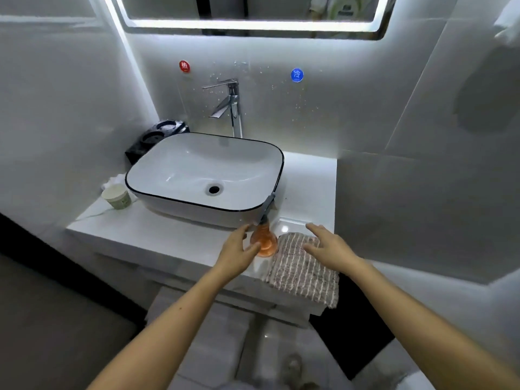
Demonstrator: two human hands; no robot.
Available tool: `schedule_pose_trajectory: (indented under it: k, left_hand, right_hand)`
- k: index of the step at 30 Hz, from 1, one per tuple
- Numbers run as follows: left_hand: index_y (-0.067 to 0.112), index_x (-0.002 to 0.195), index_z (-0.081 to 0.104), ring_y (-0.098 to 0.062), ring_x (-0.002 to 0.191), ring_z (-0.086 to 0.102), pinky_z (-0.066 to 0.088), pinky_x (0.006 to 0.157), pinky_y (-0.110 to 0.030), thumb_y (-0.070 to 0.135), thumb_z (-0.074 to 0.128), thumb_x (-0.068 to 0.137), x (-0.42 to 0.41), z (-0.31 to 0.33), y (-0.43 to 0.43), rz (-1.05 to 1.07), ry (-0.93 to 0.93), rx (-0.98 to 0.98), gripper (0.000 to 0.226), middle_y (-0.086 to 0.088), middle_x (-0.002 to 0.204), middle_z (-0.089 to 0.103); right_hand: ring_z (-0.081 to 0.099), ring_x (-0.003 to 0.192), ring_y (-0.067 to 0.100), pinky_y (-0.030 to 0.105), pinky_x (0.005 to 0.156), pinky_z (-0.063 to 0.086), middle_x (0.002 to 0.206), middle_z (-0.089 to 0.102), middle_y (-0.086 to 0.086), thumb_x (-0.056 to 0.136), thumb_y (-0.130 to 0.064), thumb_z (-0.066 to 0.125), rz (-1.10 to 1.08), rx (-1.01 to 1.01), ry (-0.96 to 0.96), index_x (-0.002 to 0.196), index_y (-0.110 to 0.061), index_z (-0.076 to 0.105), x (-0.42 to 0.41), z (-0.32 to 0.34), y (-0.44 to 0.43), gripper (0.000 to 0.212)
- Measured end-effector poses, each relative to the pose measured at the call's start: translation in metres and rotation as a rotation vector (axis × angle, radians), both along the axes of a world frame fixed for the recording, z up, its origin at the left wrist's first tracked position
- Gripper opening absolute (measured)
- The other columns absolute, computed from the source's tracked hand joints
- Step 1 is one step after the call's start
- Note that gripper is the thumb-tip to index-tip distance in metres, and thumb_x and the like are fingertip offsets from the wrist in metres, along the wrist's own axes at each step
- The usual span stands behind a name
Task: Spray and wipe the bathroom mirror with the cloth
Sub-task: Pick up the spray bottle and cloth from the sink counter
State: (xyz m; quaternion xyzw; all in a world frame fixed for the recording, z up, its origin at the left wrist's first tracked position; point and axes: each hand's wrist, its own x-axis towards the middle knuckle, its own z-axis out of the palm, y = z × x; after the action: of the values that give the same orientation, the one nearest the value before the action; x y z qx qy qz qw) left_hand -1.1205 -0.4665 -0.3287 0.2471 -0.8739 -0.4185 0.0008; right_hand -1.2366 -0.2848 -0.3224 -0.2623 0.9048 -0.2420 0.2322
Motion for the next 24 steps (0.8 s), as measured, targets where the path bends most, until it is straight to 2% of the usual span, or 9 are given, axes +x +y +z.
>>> schedule_pose_trajectory:
  k: [4,6,9,13,16,19,20,22,24]
  left_hand:
    - [0.016,0.138,0.037,-0.022,0.126,0.045,0.038,0.104,-0.036,0.029,0.061,0.085,-0.032,-0.02,-0.005,0.069,0.0,0.097,0.06,-0.005,0.138,0.048]
    - [0.018,0.134,0.041,-0.017,0.117,0.048,0.039,0.094,-0.028,0.027,0.062,0.084,-0.043,-0.023,-0.009,0.089,0.027,0.128,0.055,0.004,0.122,0.05]
    - [0.021,0.126,0.049,-0.009,0.102,0.053,0.04,0.081,-0.019,0.028,0.064,0.083,-0.06,-0.031,-0.017,0.091,0.042,0.199,0.046,0.011,0.112,0.056]
    - [0.033,0.1,0.054,0.009,0.077,0.057,0.042,0.069,-0.01,0.018,0.064,0.083,-0.072,-0.042,-0.019,0.081,0.053,0.291,0.024,0.017,0.087,0.059]
    - [0.04,0.083,0.05,0.017,0.064,0.055,0.041,0.061,-0.003,0.019,0.064,0.082,-0.077,-0.045,-0.019,0.077,0.072,0.288,0.025,0.013,0.076,0.057]
    - [0.038,0.087,0.051,0.011,0.07,0.054,0.036,0.06,-0.003,0.031,0.063,0.073,-0.079,-0.049,-0.023,0.048,0.055,0.236,0.02,0.005,0.081,0.06]
    - [0.034,0.099,0.054,0.008,0.079,0.055,0.037,0.068,-0.005,0.032,0.065,0.071,-0.079,-0.054,-0.025,0.024,0.04,0.205,0.03,0.001,0.094,0.062]
    - [0.019,0.122,0.052,-0.015,0.101,0.057,0.041,0.083,-0.018,0.03,0.071,0.068,-0.079,-0.062,-0.027,-0.015,0.042,0.156,0.059,-0.005,0.116,0.059]
    - [0.014,0.124,0.05,-0.023,0.101,0.059,0.043,0.083,-0.024,0.023,0.074,0.068,-0.08,-0.065,-0.027,-0.022,0.051,0.154,0.061,-0.009,0.114,0.061]
  right_hand:
    - [0.017,0.142,0.015,0.035,0.112,0.022,0.154,0.021,0.0,0.094,-0.031,0.049,0.016,0.028,-0.056,0.146,-0.02,0.023,-0.032,-0.029,-0.01,0.059]
    - [0.014,0.142,0.015,0.035,0.111,0.024,0.153,0.023,0.001,0.094,-0.029,0.049,0.027,0.049,-0.055,0.145,-0.018,0.022,-0.042,-0.042,-0.012,0.059]
    - [0.011,0.143,0.019,0.039,0.112,0.025,0.154,0.02,0.001,0.094,-0.028,0.051,0.011,0.103,-0.046,0.146,-0.019,0.02,-0.054,-0.062,-0.017,0.062]
    - [0.011,0.143,0.023,0.044,0.113,0.023,0.154,0.019,0.001,0.092,-0.033,0.052,-0.062,0.18,0.0,0.145,-0.019,0.021,-0.064,-0.086,-0.019,0.063]
    - [0.011,0.143,0.023,0.044,0.115,0.018,0.155,0.016,0.001,0.093,-0.038,0.049,-0.101,0.256,-0.03,0.147,-0.018,0.018,-0.067,-0.099,-0.017,0.065]
    - [0.011,0.143,0.023,0.045,0.115,0.014,0.156,0.015,0.001,0.094,-0.041,0.046,-0.09,0.314,-0.051,0.148,-0.018,0.015,-0.065,-0.11,-0.014,0.066]
    - [0.008,0.143,0.022,0.044,0.115,0.012,0.156,0.012,0.0,0.094,-0.041,0.045,-0.096,0.321,-0.053,0.148,-0.019,0.013,-0.064,-0.112,-0.014,0.066]
    - [0.006,0.144,0.021,0.042,0.115,0.009,0.157,0.009,-0.001,0.095,-0.04,0.044,-0.112,0.32,-0.049,0.149,-0.02,0.011,-0.062,-0.113,-0.015,0.066]
    - [0.005,0.144,0.021,0.042,0.115,0.008,0.157,0.009,-0.001,0.094,-0.039,0.045,-0.12,0.311,-0.054,0.149,-0.02,0.011,-0.063,-0.111,-0.015,0.067]
